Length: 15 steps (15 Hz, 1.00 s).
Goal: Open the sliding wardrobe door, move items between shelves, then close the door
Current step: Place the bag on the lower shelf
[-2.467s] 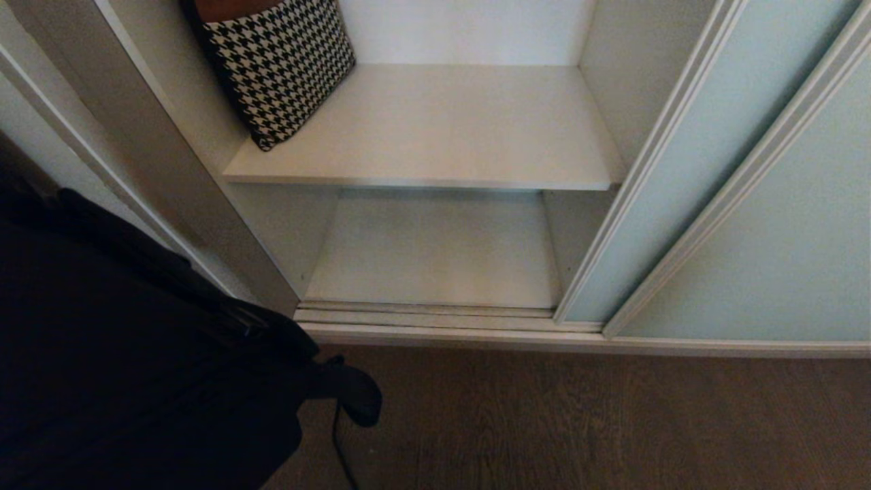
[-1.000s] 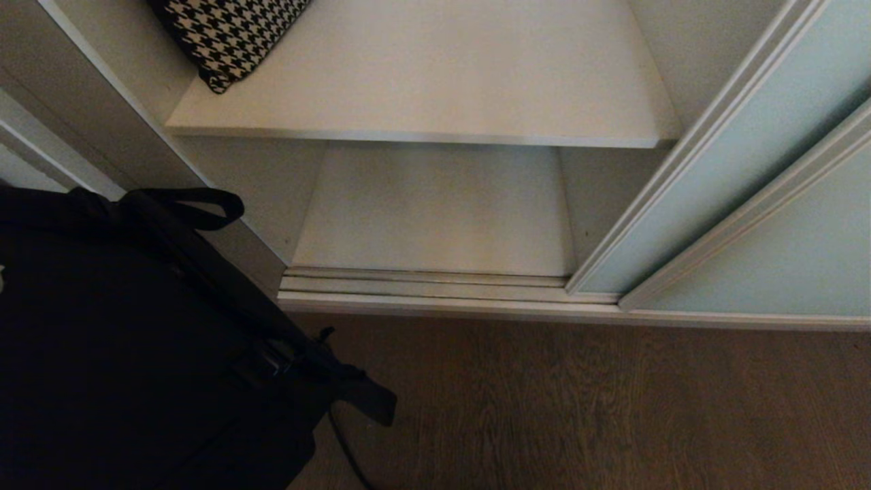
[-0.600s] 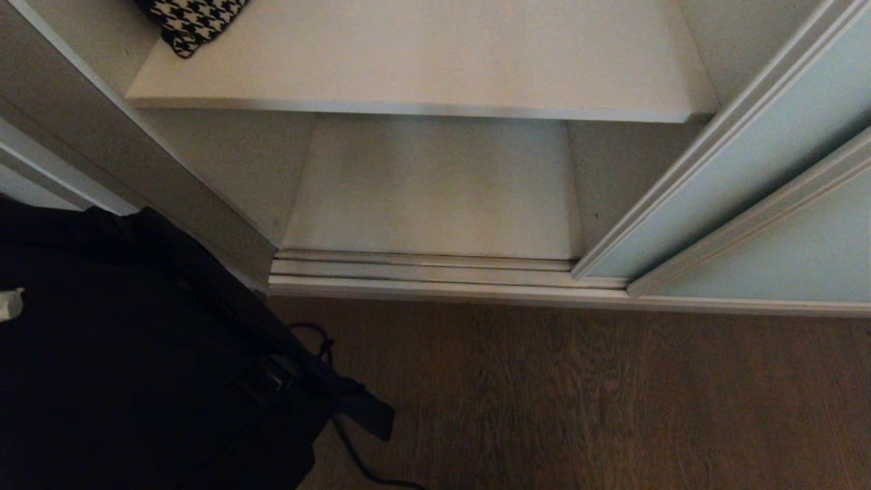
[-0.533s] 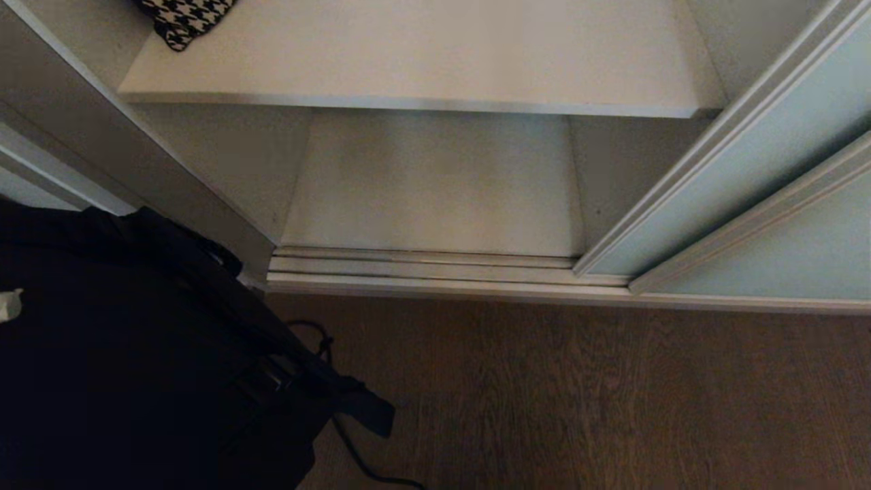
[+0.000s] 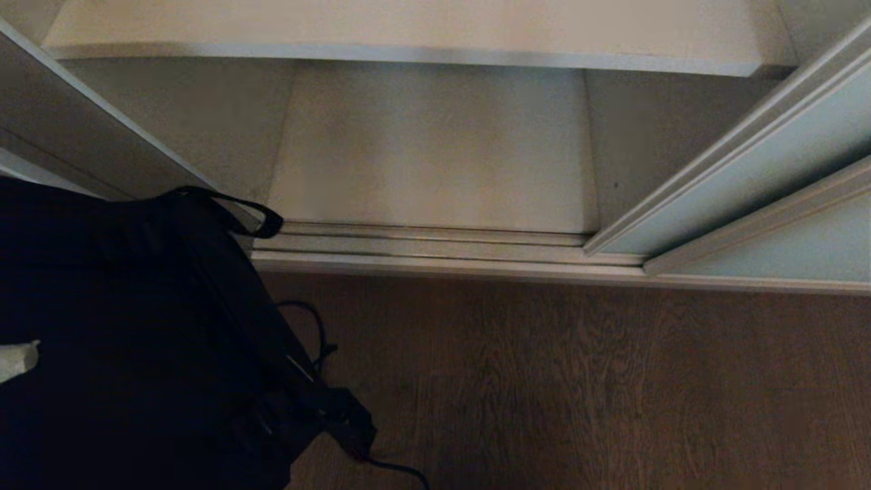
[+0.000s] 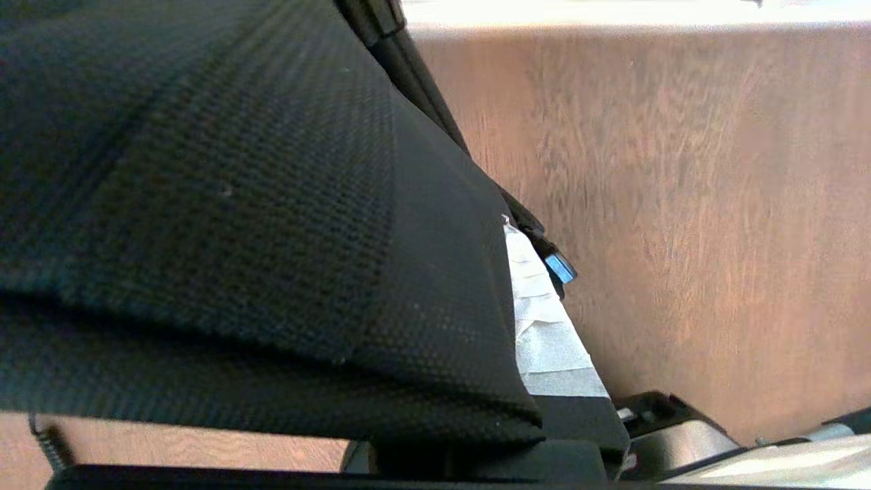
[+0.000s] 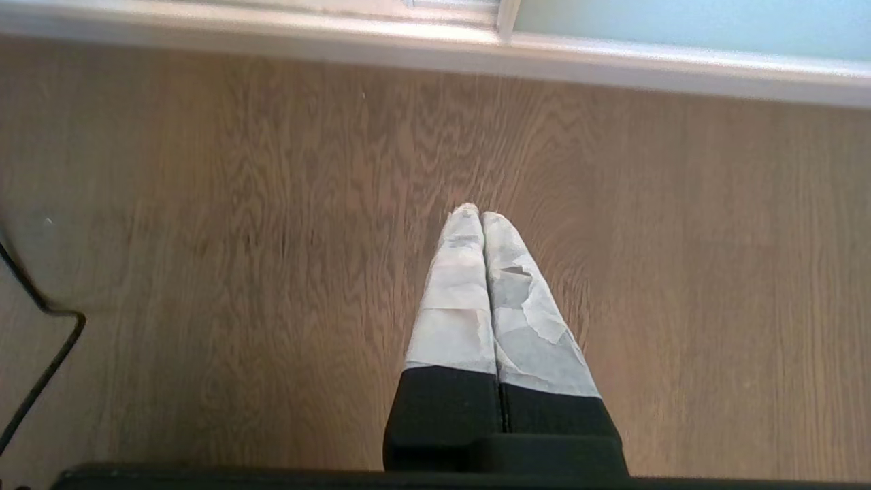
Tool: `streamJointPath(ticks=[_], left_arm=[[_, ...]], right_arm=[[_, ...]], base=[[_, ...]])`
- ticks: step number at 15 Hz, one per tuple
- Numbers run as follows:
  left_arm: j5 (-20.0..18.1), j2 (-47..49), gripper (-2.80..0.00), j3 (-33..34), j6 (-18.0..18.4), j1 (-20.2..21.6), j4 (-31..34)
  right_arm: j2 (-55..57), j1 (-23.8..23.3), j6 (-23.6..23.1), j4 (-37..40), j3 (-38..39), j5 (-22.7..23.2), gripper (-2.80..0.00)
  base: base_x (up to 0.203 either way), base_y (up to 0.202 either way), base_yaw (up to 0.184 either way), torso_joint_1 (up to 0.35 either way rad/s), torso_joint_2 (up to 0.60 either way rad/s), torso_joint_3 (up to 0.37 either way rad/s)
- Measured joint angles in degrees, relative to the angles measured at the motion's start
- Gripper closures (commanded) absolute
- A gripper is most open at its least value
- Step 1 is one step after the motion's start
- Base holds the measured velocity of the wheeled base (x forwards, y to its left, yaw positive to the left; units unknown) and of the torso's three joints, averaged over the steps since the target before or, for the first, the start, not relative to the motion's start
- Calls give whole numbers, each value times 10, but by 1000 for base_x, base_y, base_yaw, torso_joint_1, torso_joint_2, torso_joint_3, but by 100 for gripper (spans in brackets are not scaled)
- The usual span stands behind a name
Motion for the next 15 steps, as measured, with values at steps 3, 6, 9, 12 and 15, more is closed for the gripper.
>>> streamJointPath(ticks=[3, 6, 9, 12, 15], left_arm=[[-1, -1, 0, 11, -2, 0, -1], [-3, 0, 0, 23, 0, 0, -2], [-4, 0, 0, 38, 1, 0, -1], [-4, 1, 0, 47, 3, 0, -2], [-4, 2, 0, 53, 3, 0, -2]], right_arm=[[0, 0, 0, 0, 0, 0, 0], [0, 0, 0, 0, 0, 0, 0], [0, 0, 0, 0, 0, 0, 0], [0, 0, 0, 0, 0, 0, 0], [0, 0, 0, 0, 0, 0, 0]], base=[[0, 0, 0, 6, 1, -199], [0, 0, 0, 7, 5, -196], [0, 0, 0, 6, 7, -200], [0, 0, 0, 2, 4, -193], [0, 0, 0, 5, 0, -198]])
